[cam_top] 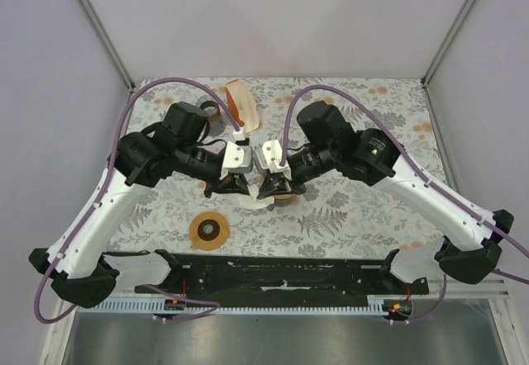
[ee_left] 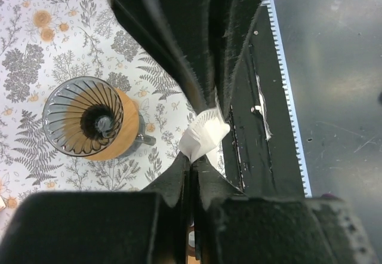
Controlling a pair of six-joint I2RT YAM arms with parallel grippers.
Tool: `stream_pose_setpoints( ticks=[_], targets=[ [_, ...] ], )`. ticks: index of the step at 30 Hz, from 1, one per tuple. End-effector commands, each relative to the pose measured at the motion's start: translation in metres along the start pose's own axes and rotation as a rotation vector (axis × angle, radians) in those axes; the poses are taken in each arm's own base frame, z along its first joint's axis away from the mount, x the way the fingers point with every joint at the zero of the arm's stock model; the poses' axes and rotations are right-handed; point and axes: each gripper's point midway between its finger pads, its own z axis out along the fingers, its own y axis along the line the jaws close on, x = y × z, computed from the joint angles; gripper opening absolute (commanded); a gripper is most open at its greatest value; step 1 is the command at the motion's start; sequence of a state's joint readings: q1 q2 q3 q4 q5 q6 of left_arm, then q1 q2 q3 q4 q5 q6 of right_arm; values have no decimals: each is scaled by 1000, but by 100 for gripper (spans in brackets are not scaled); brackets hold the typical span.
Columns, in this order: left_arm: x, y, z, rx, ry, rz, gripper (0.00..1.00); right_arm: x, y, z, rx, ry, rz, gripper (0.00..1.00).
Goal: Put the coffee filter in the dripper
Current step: Place the coffee filter in the coffee dripper.
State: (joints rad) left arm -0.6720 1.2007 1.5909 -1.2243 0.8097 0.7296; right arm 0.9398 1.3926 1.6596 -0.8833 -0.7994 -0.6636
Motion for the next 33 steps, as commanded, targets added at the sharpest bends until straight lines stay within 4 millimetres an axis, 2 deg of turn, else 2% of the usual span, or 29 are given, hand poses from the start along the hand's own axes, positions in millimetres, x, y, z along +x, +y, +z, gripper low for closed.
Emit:
stream_pose_setpoints(
  ticks=[1,2,3,6,8,11,14,16,19,23,27,33],
  targets=[
    [-16,-8,-9,-2,-46,44,2,-15,-10,-14,102,-14,-33,24],
    [-17,-8,-10,-15,-53,41,2,-14,-16,-19,160,-12,-19,38],
    [-20,-8,-12,-33,-65,41,2,-18,-18,-30,219,-33,-15,46],
    [-32,-1,-19,-133,-138,70,2,-20,-20,-61,373,-140,46,65],
    [-46,5,-28,-226,-221,109,2,-24,-15,-85,489,-241,81,72],
    [-55,13,-32,-319,-321,109,2,-17,-3,-99,582,-329,140,70],
    [-63,17,-35,-362,-402,119,2,-28,12,-100,554,-467,178,53],
    [-68,17,-36,-373,-457,106,2,-32,14,-93,529,-526,209,47],
    [-75,19,-35,-382,-534,58,2,-46,19,-82,487,-580,144,47],
    [-77,16,-35,-370,-588,25,2,-60,26,-79,465,-617,58,50],
    [-77,16,-33,-363,-604,21,2,-60,25,-81,483,-607,6,49],
    [-74,16,-32,-363,-613,17,2,-54,17,-95,586,-604,10,52]
  ],
)
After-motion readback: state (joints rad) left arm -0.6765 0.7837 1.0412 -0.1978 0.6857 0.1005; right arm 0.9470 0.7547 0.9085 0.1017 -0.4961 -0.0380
